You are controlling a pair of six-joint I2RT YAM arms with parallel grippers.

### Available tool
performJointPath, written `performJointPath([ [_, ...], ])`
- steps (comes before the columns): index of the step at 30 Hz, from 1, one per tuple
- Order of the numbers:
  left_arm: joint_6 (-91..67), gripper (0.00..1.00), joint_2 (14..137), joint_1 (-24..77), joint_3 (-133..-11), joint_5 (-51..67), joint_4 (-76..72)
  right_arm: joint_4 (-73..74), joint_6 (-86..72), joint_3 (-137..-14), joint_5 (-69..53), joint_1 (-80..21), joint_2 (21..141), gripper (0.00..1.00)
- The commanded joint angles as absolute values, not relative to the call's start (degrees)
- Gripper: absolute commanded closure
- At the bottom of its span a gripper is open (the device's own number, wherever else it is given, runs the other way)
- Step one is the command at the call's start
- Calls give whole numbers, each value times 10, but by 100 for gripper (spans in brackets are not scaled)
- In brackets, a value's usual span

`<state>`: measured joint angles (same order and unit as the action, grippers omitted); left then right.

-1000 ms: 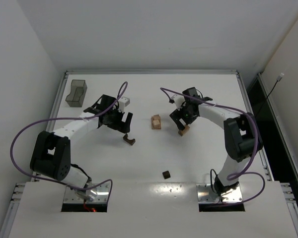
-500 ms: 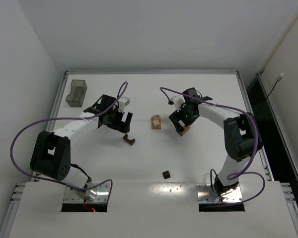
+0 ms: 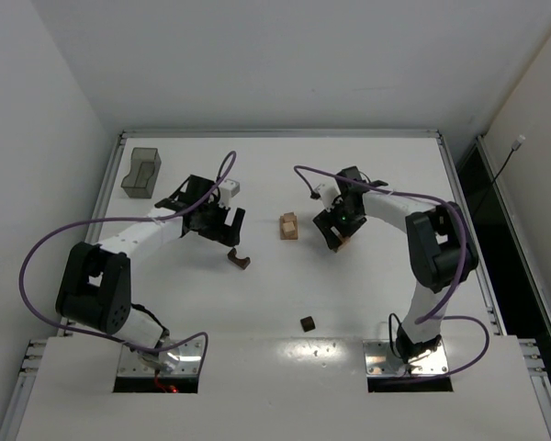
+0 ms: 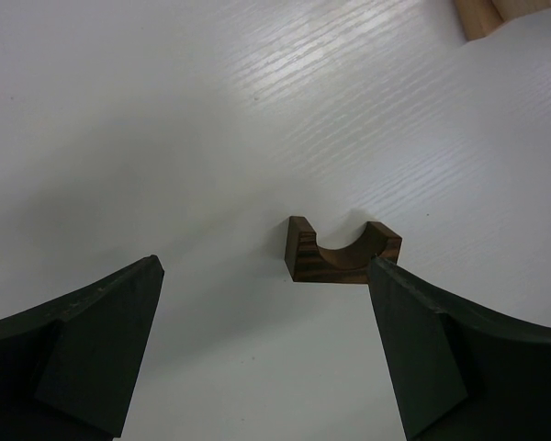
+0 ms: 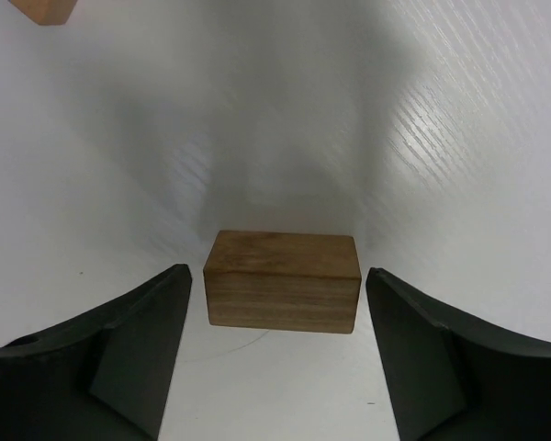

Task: Build the wood block tower

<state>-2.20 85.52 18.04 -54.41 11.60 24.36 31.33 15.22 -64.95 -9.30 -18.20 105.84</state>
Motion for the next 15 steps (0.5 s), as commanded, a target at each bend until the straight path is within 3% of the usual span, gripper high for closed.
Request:
performJointPath([
  [1,-23,9,857,182,-566,117,237,297,158,-665,-89,-180,1060,31],
  [2,-23,9,857,182,-566,117,237,302,158,-665,-89,-180,1060,42],
  [4,-23,9,857,182,-566,117,237,309,158,-665,-89,-180,1060,56],
  [5,-23,9,857,182,-566,112,237,309,163,-665,-89,-180,1054,75],
  [7,-23,9,857,182,-566,112,237,329,170,-678,-104,-180,1049,96],
  [8,-23,9,857,182,-566,112,237,339,177,-684,-104,-180,1049,100],
  [15,-28,9,857,182,-566,112,237,457,286,-832,-163,-180,1043,100],
])
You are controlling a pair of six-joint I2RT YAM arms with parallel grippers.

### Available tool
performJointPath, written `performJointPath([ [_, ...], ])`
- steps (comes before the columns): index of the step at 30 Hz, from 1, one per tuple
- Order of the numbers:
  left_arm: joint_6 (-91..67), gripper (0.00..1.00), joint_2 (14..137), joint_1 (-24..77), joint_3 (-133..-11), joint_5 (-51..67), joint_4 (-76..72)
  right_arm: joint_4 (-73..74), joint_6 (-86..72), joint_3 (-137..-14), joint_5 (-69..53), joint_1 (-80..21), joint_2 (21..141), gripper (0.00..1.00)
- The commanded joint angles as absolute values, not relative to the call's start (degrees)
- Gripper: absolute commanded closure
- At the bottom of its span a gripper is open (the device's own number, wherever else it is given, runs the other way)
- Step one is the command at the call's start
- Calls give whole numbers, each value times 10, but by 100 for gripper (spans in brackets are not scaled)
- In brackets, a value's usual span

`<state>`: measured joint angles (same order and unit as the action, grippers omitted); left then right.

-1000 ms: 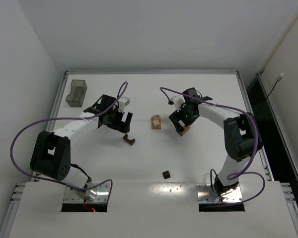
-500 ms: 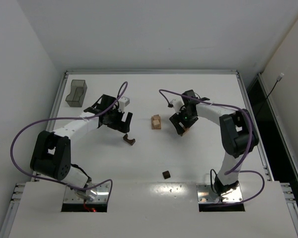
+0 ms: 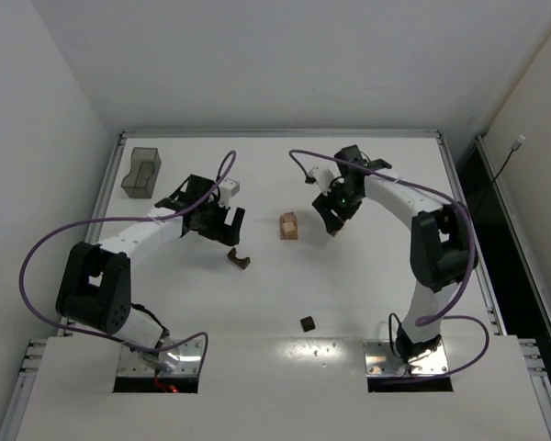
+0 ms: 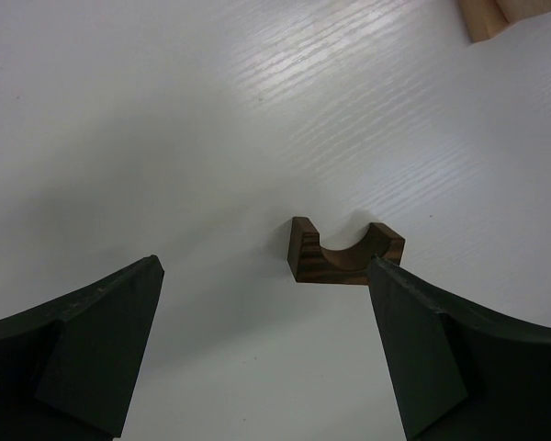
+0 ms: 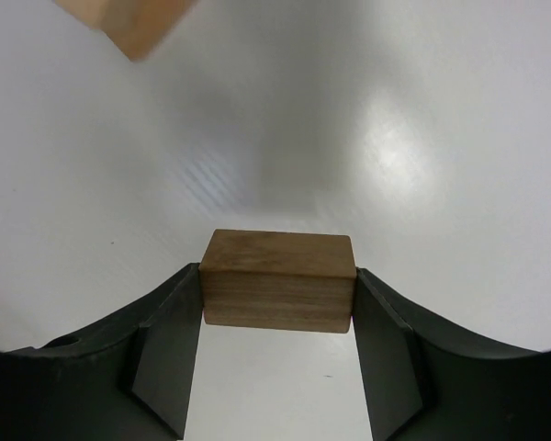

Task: Build the wood block tower

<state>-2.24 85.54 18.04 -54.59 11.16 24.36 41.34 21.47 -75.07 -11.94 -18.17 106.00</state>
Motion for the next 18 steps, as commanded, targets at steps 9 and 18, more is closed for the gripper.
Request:
performJointPath([
  [9,-23,9,852,182,-571,118,237,709,537,-1142,-205,-199,1157,100],
  [18,-29,9,852,132,-582,112,237,745,595,-1201,-256,-237,1198,100],
])
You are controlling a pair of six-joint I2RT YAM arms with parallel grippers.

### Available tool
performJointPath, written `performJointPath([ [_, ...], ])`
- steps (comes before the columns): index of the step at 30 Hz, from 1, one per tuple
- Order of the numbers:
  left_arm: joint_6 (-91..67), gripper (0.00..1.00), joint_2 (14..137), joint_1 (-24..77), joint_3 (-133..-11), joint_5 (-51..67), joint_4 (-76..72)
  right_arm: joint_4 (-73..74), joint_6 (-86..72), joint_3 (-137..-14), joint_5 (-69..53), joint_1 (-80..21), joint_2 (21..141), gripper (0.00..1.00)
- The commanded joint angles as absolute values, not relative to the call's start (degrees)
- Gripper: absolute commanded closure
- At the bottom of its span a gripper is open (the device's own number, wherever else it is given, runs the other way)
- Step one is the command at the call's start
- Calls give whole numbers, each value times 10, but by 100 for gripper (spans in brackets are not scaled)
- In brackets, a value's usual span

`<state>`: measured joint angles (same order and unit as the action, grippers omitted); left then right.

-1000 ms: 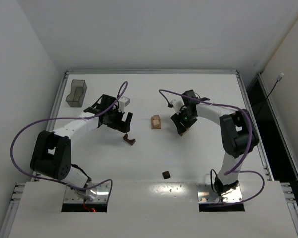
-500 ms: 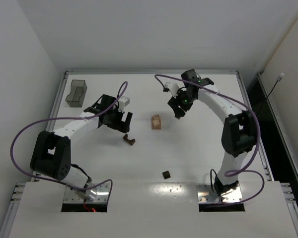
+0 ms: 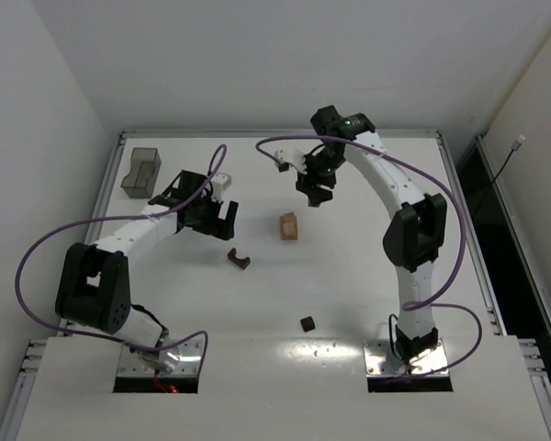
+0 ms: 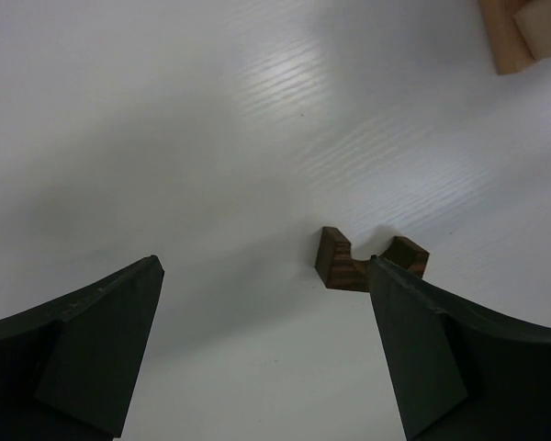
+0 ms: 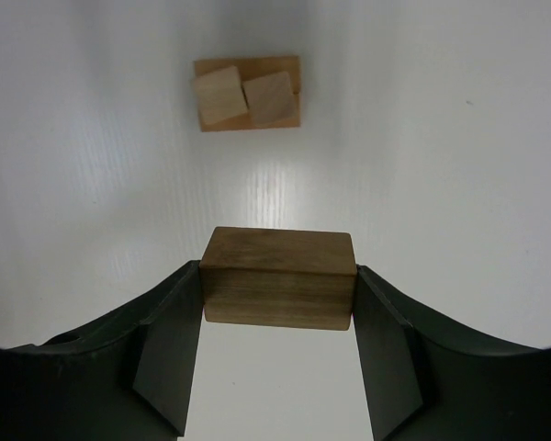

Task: Build the wood block tower

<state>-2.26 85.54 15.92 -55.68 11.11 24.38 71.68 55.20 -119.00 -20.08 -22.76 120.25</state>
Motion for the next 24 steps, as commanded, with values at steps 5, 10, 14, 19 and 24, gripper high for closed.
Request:
performJointPath([
  [5,-40,9,864,104,-587,126,237,751,609,-1201,-280,-259,1203,100],
  [10,-47,9,871,77,-599,132,237,764,604,-1201,-276,-288,1225,100],
  [14,-52,9,876,66,-599,137,237,759,583,-1201,-253,-302,1246,100],
  [19,-52,9,871,54,-594,148,237,722,535,-1206,-209,-319,1266,100],
  [24,-57,9,871,42,-594,153,232,715,515,-1236,-195,-319,1292,100],
])
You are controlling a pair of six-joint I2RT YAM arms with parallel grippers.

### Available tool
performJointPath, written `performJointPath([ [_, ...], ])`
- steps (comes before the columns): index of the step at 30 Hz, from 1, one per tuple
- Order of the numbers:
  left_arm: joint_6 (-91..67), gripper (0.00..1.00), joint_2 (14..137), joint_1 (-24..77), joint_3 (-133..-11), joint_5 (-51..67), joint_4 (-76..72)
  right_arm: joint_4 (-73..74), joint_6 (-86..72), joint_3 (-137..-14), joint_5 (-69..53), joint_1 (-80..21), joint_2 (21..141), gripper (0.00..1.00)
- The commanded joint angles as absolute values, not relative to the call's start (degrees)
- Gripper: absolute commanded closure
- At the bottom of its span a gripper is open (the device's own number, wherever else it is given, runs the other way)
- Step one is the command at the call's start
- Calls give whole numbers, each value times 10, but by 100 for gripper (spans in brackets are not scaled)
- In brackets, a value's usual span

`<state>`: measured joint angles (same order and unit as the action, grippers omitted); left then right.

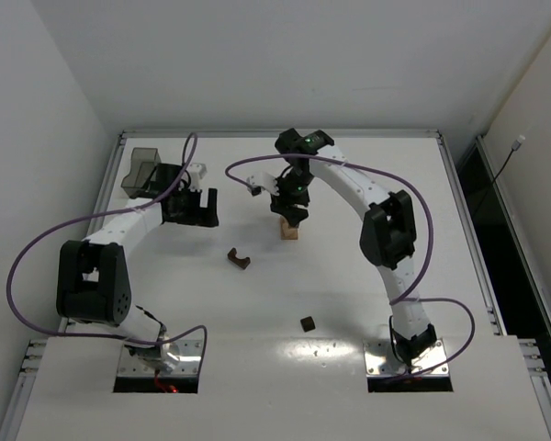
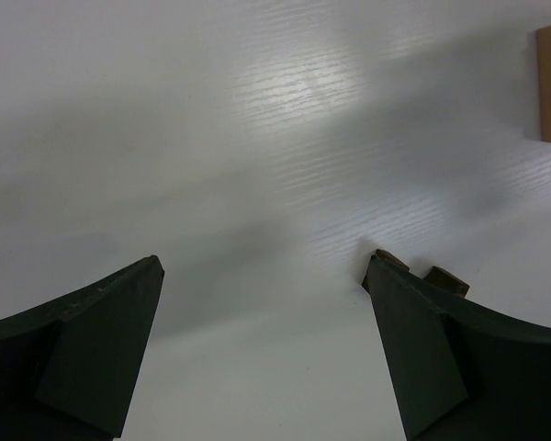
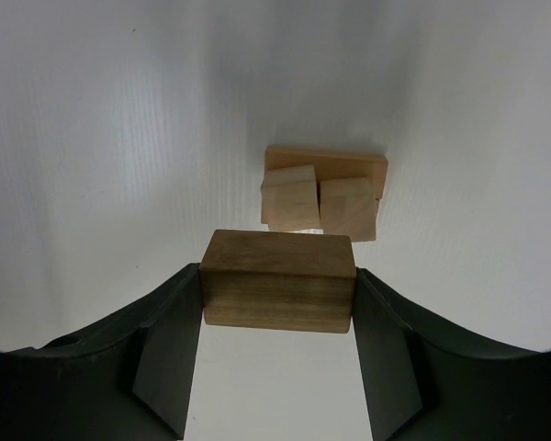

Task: Build the wood block tower

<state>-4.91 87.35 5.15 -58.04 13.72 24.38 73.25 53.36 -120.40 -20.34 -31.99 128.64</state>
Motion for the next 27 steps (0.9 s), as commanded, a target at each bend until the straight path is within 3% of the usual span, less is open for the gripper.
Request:
performJointPath([
  [1,-57,9,871,42,-594,158,232,715,515,-1236,-195,-324,1298,100],
  [27,-57,9,887,21,-594,175,232,694,504,-1275,-191,-324,1361,96],
])
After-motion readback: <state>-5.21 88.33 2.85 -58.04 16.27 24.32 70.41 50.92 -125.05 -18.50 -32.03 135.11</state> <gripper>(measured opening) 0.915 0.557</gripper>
